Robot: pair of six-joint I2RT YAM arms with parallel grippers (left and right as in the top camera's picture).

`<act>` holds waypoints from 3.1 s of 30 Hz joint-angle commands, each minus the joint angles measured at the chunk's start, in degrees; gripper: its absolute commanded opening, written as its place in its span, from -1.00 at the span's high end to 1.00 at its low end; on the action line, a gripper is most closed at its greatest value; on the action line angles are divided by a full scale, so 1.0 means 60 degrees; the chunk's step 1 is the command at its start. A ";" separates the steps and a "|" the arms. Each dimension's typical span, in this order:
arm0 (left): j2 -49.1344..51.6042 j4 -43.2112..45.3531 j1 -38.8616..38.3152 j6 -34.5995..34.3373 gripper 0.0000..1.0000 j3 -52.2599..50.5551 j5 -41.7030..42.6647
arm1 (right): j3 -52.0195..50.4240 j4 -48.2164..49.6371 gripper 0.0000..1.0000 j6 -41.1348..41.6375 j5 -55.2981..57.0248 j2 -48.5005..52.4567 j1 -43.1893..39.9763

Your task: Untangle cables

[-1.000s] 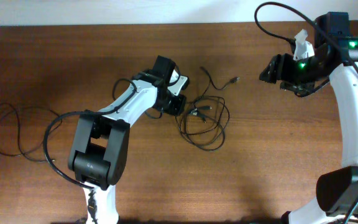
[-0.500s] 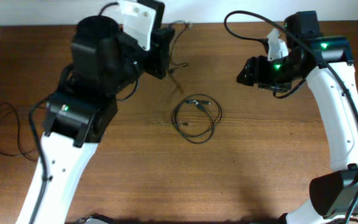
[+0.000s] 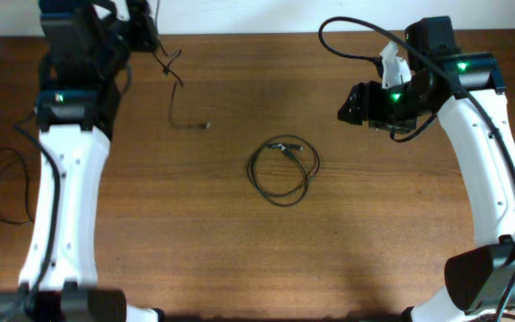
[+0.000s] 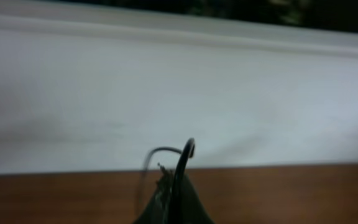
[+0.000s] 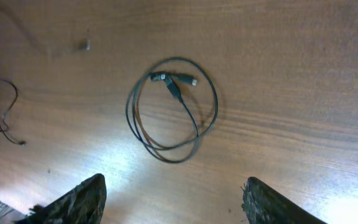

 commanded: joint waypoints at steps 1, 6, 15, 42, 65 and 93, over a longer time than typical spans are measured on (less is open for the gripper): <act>0.0896 0.1151 0.1683 -0.0525 1.00 0.0091 -0.0280 | -0.0550 0.0066 -0.43 0.0066 0.0087 0.0007 0.0044; 0.1683 0.2368 0.3960 -0.1096 1.00 0.0087 -0.0714 | -0.1206 0.0295 -0.43 0.0073 0.0080 0.0007 0.0044; 0.5621 0.2073 0.4131 -0.0958 0.95 0.0087 -0.1056 | -0.1213 0.0503 -0.43 0.0317 0.0087 0.0007 0.0648; 0.1738 -0.5566 -0.3865 -0.2280 -1.00 -0.1945 -0.0860 | -0.1177 -0.0058 -0.51 -0.0350 0.0084 -0.0011 -0.1734; 0.4972 -0.5231 -0.4484 -0.3235 1.00 -0.1767 -0.1188 | -0.1184 -0.0175 -0.51 -0.0452 0.0087 -0.0011 -0.1734; 0.1235 -0.5934 0.7023 -0.5920 -0.99 -0.2302 -0.5340 | -0.1213 -0.0259 -0.52 -0.0481 0.0084 -0.0011 -0.1727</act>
